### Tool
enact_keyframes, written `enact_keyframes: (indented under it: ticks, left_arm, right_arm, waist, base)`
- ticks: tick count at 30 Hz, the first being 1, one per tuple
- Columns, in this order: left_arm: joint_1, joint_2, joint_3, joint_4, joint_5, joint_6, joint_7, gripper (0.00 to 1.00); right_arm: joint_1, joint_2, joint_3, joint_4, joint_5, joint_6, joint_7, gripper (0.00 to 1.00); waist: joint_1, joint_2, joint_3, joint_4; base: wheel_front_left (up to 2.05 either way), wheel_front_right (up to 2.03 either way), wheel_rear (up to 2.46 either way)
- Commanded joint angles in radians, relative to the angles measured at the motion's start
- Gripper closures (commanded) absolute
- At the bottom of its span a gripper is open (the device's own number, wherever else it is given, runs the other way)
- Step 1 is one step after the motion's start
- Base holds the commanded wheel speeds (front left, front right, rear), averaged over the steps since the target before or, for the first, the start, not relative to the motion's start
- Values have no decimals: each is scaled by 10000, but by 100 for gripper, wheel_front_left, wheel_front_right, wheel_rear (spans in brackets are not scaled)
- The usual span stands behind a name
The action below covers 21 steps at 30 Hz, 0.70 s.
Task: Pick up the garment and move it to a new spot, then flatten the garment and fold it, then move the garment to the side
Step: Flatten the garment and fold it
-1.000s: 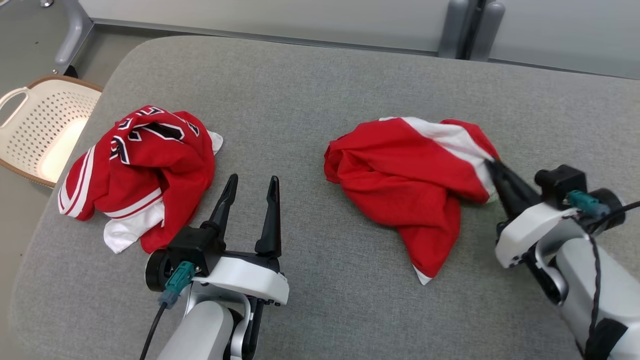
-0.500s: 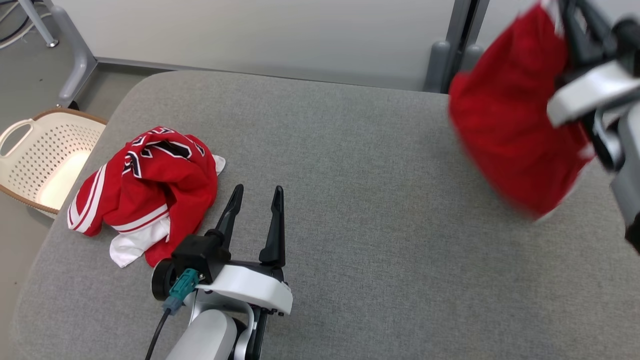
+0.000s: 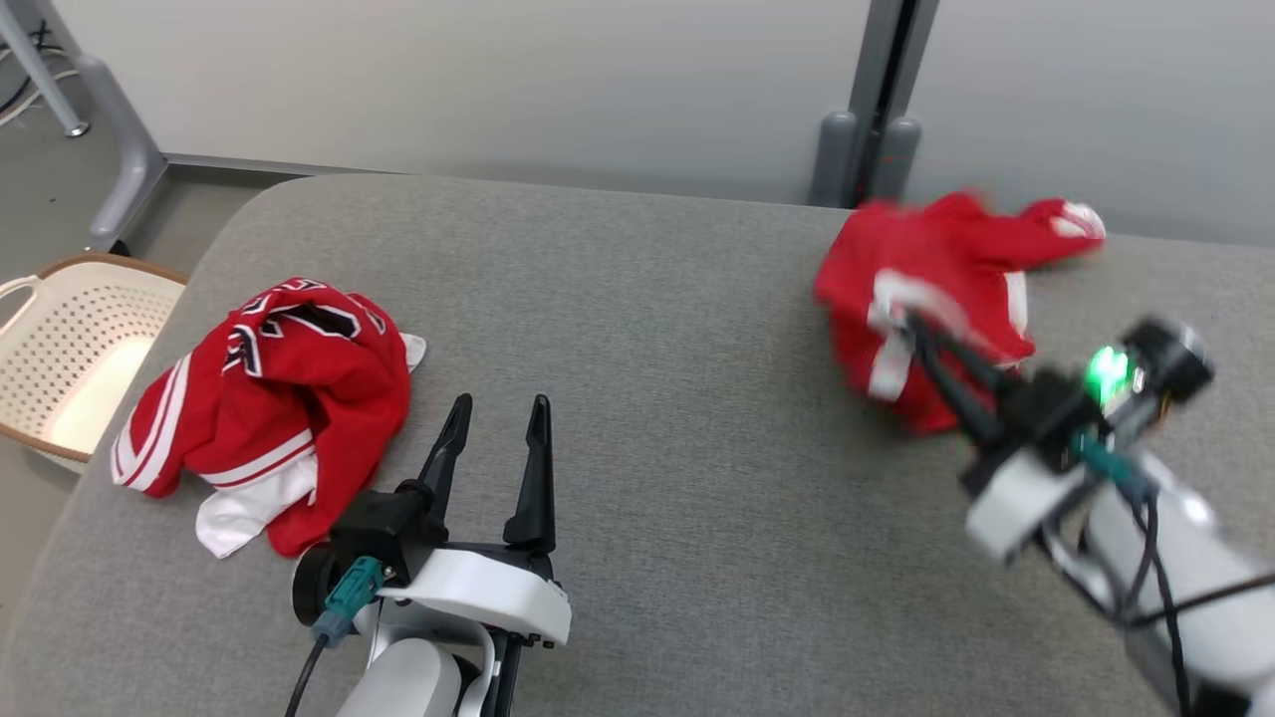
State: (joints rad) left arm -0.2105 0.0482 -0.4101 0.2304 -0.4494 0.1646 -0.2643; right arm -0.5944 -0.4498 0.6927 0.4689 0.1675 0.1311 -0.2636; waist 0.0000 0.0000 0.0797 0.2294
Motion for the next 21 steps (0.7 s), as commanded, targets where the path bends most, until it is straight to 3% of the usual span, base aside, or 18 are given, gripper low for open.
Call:
enact_keyframes:
  ticks: [1,6,12,13,14,19,21]
  left_arm:
    - [67,40,95,33,84,-40,-2,0]
    - [0,40,340,128,254,-148,-2,0]
    - [-124,40,447,246,348,-277,-2,0]
    - [-166,43,440,262,352,-298,-2,0]
    - [-202,43,428,268,338,-315,-2,0]
    - [-258,45,376,320,334,-302,-2,0]
    - [-281,43,374,335,350,-310,-2,0]
  right_arm:
    - [604,-145,178,-160,246,-6,7,100]
    - [2172,-632,971,-1017,1410,-6,399,100]
    - [2744,-1312,1792,-1930,2428,-6,1134,100]
    - [2751,-1427,1696,-1997,2523,-6,1169,70]
    - [2762,-1490,1560,-2000,2625,-6,1196,0]
    - [2793,-1173,-12,-2022,3291,-6,722,0]
    - [2747,-1027,-942,-1871,3066,-6,530,0]
  waist:
    - [0,0,70,-212]
    - [0,0,215,-809]
    - [0,0,289,-1397]
    - [0,0,305,-1480]
    - [0,0,321,-1552]
    - [0,0,314,-1783]
    - [0,0,294,-1825]
  base:
    - [0,0,0]
    - [0,0,0]
    - [0,0,0]
    - [0,0,0]
    - [0,0,0]
    - [0,0,0]
    - [0,0,0]
